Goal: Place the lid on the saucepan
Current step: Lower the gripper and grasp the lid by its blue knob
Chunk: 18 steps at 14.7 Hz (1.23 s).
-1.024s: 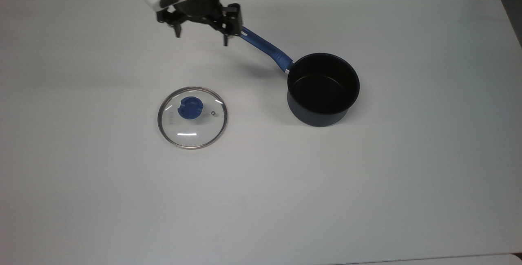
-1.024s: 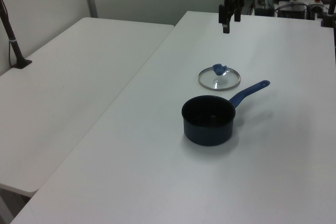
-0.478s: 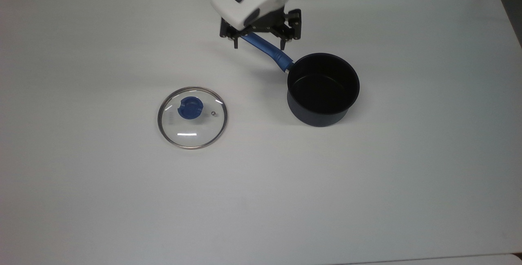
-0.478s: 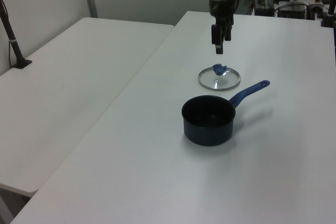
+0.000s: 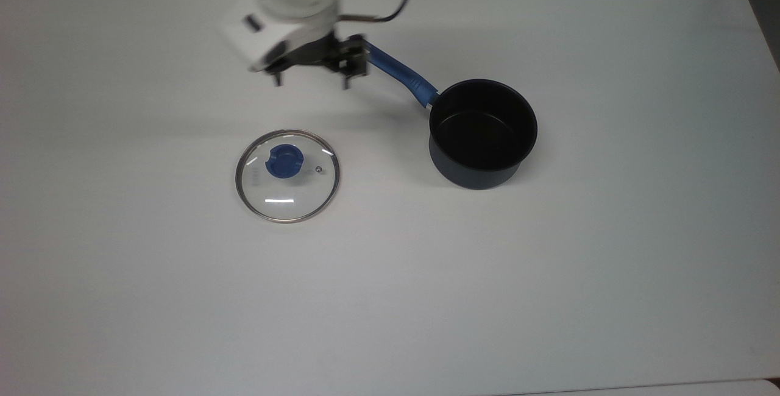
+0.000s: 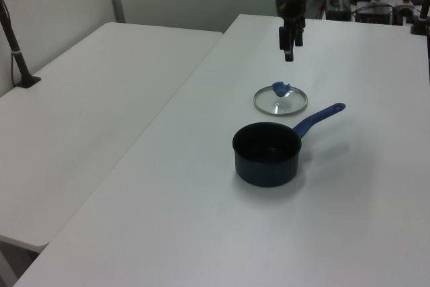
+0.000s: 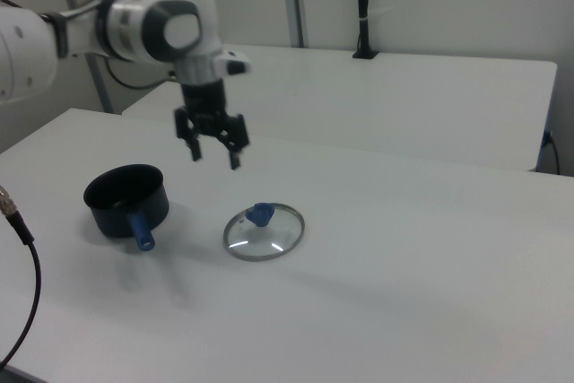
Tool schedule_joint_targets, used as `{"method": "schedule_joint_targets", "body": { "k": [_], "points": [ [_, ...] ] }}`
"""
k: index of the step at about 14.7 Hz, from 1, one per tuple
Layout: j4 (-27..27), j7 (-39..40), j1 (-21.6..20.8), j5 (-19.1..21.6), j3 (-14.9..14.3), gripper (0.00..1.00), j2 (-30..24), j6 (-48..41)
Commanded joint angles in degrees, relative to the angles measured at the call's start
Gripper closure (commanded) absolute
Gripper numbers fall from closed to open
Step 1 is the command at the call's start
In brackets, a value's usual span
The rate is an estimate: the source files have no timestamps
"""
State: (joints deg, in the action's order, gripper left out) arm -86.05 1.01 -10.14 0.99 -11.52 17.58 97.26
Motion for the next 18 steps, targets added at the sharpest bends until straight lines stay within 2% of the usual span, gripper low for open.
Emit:
{"method": "schedule_joint_targets", "body": {
  "k": [1, 4, 11, 18],
  "points": [
    [-3.2, 1.1, 1.7, -0.1, -0.2, 0.00, 2.8, 7.9],
    [-3.4, -0.6, 2.7, 0.1, -0.3, 0.00, 7.1, 12.4],
    [-3.4, -1.3, 3.8, -0.1, -0.3, 0.05, 10.8, 16.1],
    [-3.2, -7.3, 3.3, 0.0, -0.3, 0.19, 12.3, 19.1]
  ]
}}
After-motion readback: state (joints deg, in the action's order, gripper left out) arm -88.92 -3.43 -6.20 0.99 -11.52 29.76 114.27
